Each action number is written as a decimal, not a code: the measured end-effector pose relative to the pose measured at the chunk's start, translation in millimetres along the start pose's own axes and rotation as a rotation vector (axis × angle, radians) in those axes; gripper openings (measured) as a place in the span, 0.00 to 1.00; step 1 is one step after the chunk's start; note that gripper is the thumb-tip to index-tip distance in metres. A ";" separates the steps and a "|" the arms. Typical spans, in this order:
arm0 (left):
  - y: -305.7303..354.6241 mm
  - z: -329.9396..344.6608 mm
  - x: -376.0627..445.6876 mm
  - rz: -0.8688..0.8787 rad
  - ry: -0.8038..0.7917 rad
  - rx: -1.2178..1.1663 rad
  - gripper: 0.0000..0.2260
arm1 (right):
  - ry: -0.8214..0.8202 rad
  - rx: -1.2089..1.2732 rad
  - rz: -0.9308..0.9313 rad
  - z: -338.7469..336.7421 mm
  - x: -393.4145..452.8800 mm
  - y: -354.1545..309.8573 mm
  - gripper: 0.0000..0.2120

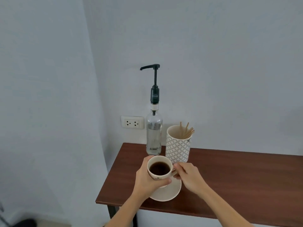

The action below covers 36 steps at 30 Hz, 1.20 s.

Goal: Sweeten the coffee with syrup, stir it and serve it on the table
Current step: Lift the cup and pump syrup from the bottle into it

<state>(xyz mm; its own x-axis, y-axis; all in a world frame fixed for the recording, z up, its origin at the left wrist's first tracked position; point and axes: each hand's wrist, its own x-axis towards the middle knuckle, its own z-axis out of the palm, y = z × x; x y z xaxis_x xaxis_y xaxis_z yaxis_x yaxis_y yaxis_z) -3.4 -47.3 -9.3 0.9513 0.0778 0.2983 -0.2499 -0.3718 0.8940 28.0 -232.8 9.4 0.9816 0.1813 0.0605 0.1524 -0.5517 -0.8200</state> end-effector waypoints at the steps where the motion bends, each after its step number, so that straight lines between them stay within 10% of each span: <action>1: 3.9 -3.4 2.5 0.008 0.012 -0.012 0.36 | -0.005 0.000 -0.021 -2.1 2.6 -4.2 0.14; 12: 75.5 -73.8 80.1 0.101 0.137 -0.113 0.35 | 0.039 0.104 -0.215 -40.6 45.6 -126.7 0.16; 21: 127.4 -126.0 159.1 0.030 0.106 -0.218 0.37 | 0.437 0.272 -0.165 -81.6 140.0 -241.4 0.23; 36: 139.9 -130.7 216.6 0.030 -0.002 -0.325 0.41 | 0.224 0.777 -0.176 -75.2 197.3 -273.0 0.10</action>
<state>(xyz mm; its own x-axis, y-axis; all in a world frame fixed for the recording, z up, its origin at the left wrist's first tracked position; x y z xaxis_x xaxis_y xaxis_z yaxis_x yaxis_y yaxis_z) 144.1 38.4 224.1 0.9429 0.0697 0.3258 -0.3221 -0.0593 0.9448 188.7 -107.6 288.0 0.9629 0.0002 0.2697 0.2640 0.2049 -0.9425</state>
